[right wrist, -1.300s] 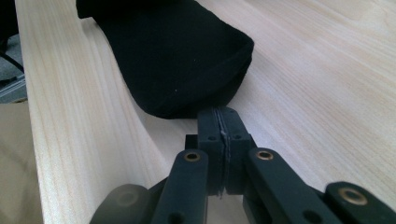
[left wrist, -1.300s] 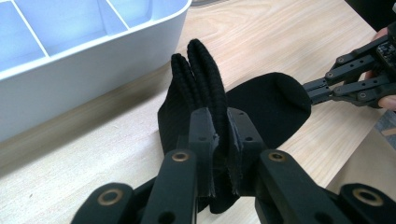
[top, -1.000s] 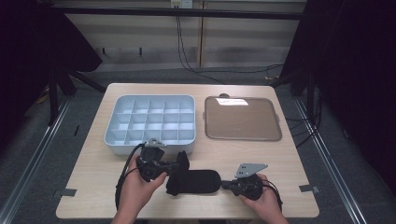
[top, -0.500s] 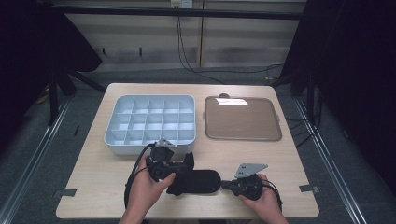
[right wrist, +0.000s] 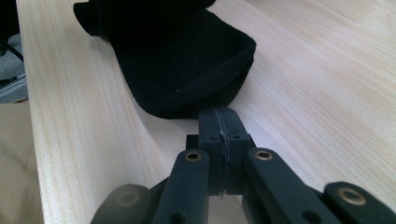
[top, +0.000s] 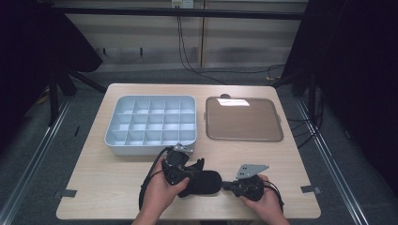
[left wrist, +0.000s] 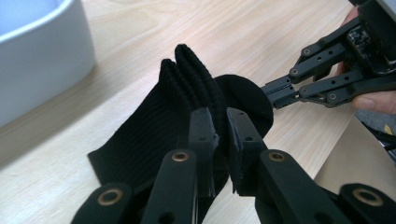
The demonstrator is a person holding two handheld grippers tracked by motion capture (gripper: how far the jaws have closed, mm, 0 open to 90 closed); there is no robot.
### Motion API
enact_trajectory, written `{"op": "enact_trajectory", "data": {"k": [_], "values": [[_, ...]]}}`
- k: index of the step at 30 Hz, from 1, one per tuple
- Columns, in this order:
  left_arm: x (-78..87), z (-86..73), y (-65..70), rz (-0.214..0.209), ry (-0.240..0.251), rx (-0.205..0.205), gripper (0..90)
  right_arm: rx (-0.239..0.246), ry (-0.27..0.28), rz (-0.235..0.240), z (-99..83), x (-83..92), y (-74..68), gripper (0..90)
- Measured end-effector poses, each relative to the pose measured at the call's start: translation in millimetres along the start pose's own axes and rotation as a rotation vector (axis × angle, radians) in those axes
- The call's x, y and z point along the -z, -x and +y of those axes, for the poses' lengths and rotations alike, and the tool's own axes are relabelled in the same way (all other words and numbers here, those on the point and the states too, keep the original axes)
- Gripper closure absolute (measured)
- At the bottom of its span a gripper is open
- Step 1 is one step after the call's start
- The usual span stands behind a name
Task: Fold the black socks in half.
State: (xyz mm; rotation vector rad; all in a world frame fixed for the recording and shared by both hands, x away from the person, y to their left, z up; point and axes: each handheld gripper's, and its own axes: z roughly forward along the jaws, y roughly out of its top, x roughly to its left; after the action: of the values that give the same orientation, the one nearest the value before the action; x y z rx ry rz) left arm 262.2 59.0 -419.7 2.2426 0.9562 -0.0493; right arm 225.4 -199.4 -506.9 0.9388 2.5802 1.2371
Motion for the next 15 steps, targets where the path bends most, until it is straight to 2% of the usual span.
{"op": "enact_trajectory", "data": {"k": [15], "values": [[-31.7,1.6,12.5,-0.016,-0.054,-0.026,81.4,0.003,-0.001,0.003,0.3,-0.7,-1.1,89.5]]}}
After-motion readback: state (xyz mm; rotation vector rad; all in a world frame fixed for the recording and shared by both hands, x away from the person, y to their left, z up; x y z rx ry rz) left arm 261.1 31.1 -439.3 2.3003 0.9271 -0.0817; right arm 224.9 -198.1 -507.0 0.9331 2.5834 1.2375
